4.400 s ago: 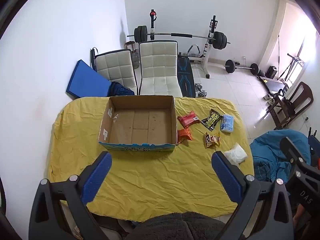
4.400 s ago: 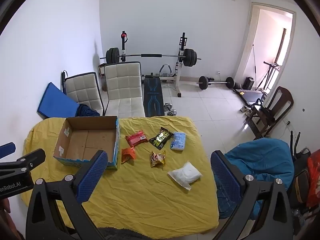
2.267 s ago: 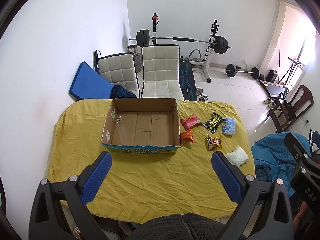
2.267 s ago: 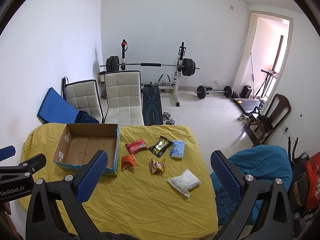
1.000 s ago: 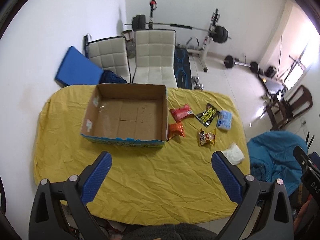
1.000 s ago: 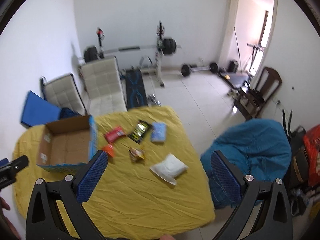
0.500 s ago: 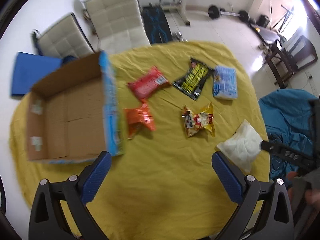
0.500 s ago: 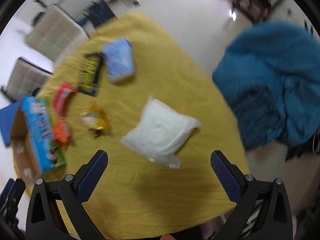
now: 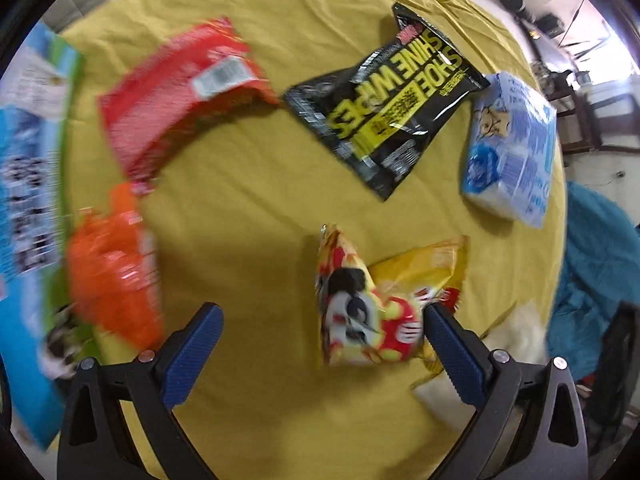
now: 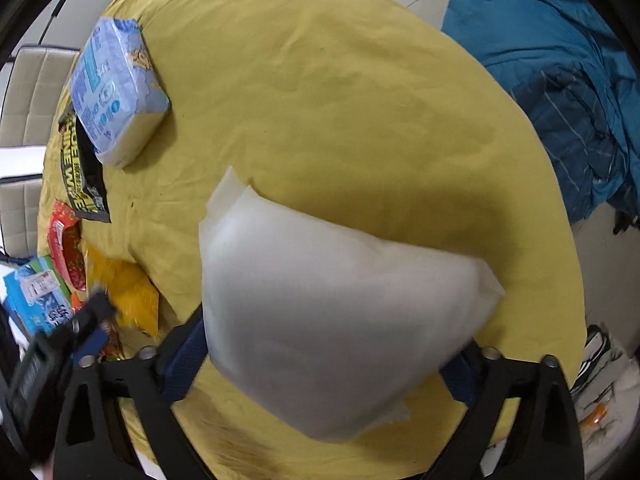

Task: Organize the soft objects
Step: 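Grasp the panda snack bag with the left tool while the right grasps the white pad, then lower both held packs into the box and open both tools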

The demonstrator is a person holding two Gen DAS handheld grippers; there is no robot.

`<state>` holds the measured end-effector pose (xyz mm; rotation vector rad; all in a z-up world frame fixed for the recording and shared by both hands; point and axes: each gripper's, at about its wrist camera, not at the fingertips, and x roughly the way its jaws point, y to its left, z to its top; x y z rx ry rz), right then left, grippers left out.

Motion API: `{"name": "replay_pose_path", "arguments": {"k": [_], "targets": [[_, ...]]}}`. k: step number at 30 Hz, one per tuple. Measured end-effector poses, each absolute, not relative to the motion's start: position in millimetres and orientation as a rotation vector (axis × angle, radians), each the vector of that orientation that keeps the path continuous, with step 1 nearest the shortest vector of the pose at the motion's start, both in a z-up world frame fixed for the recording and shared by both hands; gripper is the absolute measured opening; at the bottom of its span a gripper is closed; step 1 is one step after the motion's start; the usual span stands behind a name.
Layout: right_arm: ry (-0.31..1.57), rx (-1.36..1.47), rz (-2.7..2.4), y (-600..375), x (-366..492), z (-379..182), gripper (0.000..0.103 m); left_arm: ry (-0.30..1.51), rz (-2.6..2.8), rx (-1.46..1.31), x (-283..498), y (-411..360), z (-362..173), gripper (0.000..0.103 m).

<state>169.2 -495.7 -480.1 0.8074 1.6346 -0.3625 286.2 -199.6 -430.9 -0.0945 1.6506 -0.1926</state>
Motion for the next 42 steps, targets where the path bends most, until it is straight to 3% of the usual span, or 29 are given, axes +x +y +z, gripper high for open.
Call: {"name": "replay_pose_path", "arguments": {"k": [5, 9, 10, 11, 15, 22, 31, 42], "targets": [[1.657, 0.742, -0.343, -490.5, 168.0, -498.7, 0.092, 1.653, -0.24, -0.056, 288.6, -218.3, -444.5, 0.076], [1.671, 0.664, -0.308, -485.2, 164.1, -509.6, 0.089, 1.606, -0.257, 0.041, 283.3, -236.8, -448.5, 0.066], [1.67, 0.652, -0.302, -483.5, 163.6, -510.1, 0.088, 1.593, -0.262, 0.05, 281.1, -238.9, -445.2, 0.053], [1.666, 0.643, -0.296, -483.0, 162.4, -512.0, 0.085, 1.584, -0.274, 0.044, 278.8, -240.1, -443.0, 0.05], [1.658, 0.616, -0.273, -479.0, 153.0, -516.5, 0.078, 1.564, -0.26, 0.052, 272.3, -239.4, -440.5, 0.047], [1.633, 0.516, -0.233, -457.6, 137.2, -503.1, 0.075, 1.474, -0.224, 0.02, 254.8, -203.5, -384.2, 0.047], [1.554, 0.438, -0.086, -428.3, 189.2, -403.9, 0.075, 1.341, -0.187, -0.082, 231.6, -126.8, -311.3, 0.047], [1.413, 0.296, 0.182, -261.2, 261.0, -275.4, 0.075, 1.257, -0.111, -0.209, 280.3, 2.1, -258.3, 0.047]]}}
